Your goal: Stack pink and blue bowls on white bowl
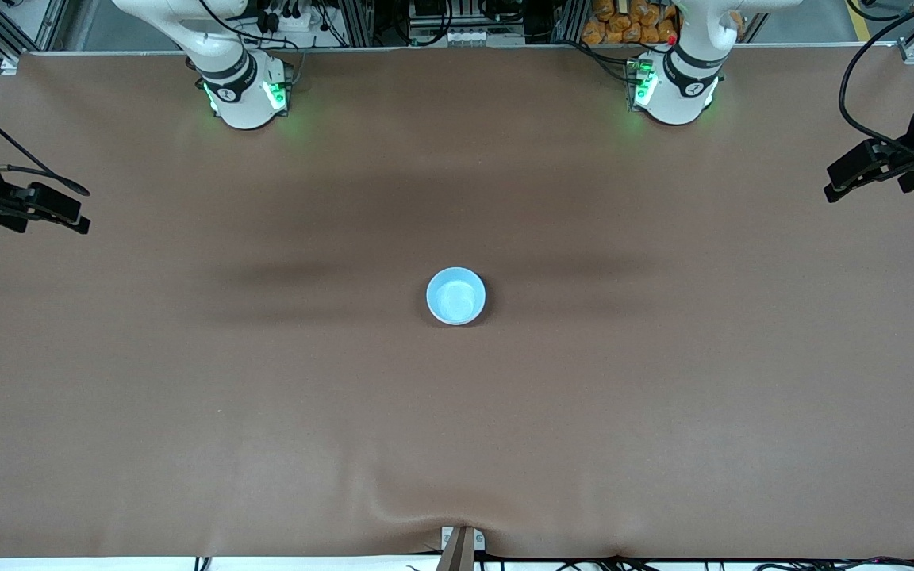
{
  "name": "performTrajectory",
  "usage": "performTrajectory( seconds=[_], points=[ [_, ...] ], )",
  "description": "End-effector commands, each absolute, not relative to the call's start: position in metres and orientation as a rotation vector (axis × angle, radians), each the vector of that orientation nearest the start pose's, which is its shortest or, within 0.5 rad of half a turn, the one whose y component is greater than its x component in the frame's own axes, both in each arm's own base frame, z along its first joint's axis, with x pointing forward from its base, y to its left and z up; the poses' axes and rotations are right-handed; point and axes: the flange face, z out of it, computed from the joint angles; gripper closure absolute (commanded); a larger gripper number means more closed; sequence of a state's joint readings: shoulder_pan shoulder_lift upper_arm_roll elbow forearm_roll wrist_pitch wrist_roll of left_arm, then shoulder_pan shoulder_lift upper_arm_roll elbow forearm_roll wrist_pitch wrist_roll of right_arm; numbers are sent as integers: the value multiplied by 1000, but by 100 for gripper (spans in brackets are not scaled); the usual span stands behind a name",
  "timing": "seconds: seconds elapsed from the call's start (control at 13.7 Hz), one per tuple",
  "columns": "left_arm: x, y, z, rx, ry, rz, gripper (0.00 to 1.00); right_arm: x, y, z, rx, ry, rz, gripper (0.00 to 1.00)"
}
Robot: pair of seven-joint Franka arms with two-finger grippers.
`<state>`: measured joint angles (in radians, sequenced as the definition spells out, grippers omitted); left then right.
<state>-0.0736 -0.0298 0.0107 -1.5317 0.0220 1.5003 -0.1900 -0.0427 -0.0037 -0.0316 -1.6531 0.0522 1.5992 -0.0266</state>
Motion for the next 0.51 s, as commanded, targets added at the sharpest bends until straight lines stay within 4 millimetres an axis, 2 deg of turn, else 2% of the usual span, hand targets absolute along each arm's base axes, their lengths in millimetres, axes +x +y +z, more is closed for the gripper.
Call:
performTrajectory(
  seconds=[0.0,0.15,0.29,0.44],
  points=[
    [532,-28,656,-3116,-175,-8,0,552,-40,593,-3120,39,89,0],
    [532,-28,656,-3116,-175,-8,0,551,-39,601,-3120,36,92,0],
    [531,-29,656,-3116,-172,-8,0,551,-38,622,-3122,35,78,0],
    [531,-29,656,-3116,-172,-8,0,550,-38,624,-3122,35,85,0]
  ],
)
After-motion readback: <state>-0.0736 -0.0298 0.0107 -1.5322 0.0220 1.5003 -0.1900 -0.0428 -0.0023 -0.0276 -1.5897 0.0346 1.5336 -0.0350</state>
